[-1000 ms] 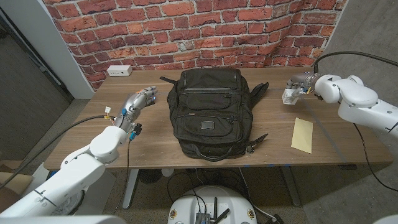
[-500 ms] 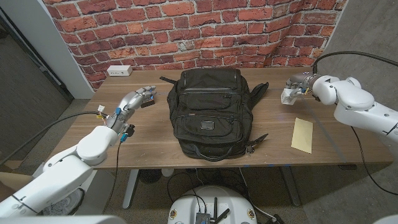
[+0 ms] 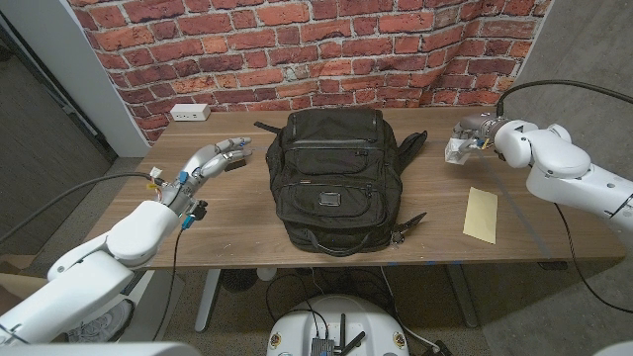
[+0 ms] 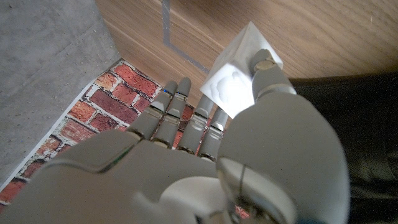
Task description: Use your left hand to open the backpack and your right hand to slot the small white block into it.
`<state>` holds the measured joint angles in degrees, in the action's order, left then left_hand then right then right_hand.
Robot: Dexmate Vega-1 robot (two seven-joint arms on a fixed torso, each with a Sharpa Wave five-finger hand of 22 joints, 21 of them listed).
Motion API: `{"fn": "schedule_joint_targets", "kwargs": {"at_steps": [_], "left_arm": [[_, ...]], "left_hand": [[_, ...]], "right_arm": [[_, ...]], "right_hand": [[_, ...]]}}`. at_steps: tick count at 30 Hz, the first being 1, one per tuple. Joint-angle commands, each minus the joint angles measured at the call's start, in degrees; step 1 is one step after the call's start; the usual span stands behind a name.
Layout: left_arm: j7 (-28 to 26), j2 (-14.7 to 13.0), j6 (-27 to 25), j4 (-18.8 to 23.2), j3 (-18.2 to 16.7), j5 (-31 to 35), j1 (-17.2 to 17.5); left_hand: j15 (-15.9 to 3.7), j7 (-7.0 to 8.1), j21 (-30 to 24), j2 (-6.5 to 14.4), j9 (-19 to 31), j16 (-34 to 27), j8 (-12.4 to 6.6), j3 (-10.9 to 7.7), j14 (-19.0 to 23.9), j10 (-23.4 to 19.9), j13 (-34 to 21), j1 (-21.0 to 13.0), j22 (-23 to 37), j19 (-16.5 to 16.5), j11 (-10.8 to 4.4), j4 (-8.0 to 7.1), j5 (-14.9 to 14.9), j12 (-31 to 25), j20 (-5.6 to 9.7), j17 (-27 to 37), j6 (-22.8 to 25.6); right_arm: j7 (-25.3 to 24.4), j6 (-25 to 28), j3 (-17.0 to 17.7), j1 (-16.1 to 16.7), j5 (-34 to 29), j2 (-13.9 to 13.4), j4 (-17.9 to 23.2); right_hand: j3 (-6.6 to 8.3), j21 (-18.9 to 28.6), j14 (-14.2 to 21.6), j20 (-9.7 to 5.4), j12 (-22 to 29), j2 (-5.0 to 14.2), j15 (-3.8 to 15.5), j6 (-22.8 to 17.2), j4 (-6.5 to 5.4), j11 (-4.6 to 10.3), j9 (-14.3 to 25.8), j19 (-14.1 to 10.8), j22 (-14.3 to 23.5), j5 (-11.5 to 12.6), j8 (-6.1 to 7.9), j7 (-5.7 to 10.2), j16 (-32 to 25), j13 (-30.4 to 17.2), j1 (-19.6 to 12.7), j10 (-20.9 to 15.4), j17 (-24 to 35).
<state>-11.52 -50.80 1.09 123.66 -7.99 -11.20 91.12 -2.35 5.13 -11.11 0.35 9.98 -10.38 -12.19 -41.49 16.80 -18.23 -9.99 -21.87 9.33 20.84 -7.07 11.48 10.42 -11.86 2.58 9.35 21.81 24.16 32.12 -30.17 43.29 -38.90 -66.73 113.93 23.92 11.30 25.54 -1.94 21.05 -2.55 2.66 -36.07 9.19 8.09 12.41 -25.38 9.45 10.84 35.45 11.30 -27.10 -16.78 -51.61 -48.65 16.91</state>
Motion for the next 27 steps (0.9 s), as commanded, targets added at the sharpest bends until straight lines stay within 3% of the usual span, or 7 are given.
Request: {"fn": "schedule_joint_targets", "kwargs": {"at_steps": [1,7,9,13,27], "left_arm": [[3.16,1.58,0.19,2.26,-3.62,6.73,2.77],[6.69,1.03,0.00,3.80,-6.03,10.31,3.97],[7.83,1.14,0.29,4.14,-6.60,11.34,4.19],[9.91,1.89,1.46,4.77,-7.93,13.02,4.85],[16.84,5.41,5.54,7.47,-14.12,22.01,8.32]], "left_hand": [[-5.72,0.16,0.28,-1.12,0.11,0.03,-0.32,0.30,0.87,-1.09,-0.11,-2.41,0.05,0.84,-0.03,0.05,0.23,0.23,6.35,0.03,0.94],[-6.17,0.53,0.40,-3.14,0.10,0.15,-0.27,0.70,1.23,-1.39,-0.10,-5.18,0.03,1.21,-0.31,0.05,0.23,0.49,6.98,0.03,1.40],[-6.87,1.27,0.43,-4.98,0.17,0.15,-0.46,1.19,1.68,-2.00,-0.09,-7.73,0.03,1.66,-0.92,-0.03,0.20,0.59,7.71,0.04,2.14],[-7.40,2.18,0.38,-6.60,0.20,0.28,-0.59,1.73,1.77,-2.53,-0.08,-10.43,0.07,2.29,-1.37,-0.12,0.19,0.72,8.36,0.05,2.79],[-8.60,2.75,0.34,-8.28,0.23,0.25,-0.72,2.71,2.04,-3.41,-0.06,-14.33,0.14,3.01,-1.86,-0.36,0.11,0.79,9.11,0.05,3.74]], "right_arm": [[-0.73,2.82,-0.69,0.26,-0.84,0.87,1.08],[-0.63,3.60,-0.91,0.34,-0.99,0.72,1.51],[-0.50,3.93,-0.97,0.38,-1.09,0.61,1.70],[-0.34,4.93,-1.07,0.74,-1.38,0.43,2.32],[-1.36,8.74,-1.89,1.67,-3.14,1.34,3.51]], "right_hand": [[0.14,-0.08,0.27,0.26,0.31,0.76,8.82,-0.74,-0.19,4.40,0.23,-0.29,0.33,0.31,0.41,-0.04,-0.36,-1.02,-0.40,-5.47,0.32],[0.20,-0.07,0.36,0.31,0.27,0.76,8.81,-0.86,-0.25,4.40,0.22,-0.36,0.32,0.33,0.47,-0.07,-0.25,-1.08,-0.24,-5.58,0.25],[0.23,-0.07,0.41,0.29,0.25,0.83,8.94,-0.81,-0.19,4.41,0.22,-0.38,0.33,0.35,0.45,-0.05,-0.31,-1.12,-0.36,-5.62,0.30],[0.19,-0.07,0.42,0.29,0.21,0.84,8.99,-0.81,-0.12,4.41,0.22,-0.41,0.33,0.35,0.46,-0.08,-0.38,-1.15,-0.46,-5.66,0.38],[0.22,0.02,0.92,0.22,0.17,0.96,8.91,-1.05,-0.16,4.42,0.21,-0.78,0.33,0.41,0.59,-0.20,-0.52,-1.29,-0.39,-6.00,0.47]]}}
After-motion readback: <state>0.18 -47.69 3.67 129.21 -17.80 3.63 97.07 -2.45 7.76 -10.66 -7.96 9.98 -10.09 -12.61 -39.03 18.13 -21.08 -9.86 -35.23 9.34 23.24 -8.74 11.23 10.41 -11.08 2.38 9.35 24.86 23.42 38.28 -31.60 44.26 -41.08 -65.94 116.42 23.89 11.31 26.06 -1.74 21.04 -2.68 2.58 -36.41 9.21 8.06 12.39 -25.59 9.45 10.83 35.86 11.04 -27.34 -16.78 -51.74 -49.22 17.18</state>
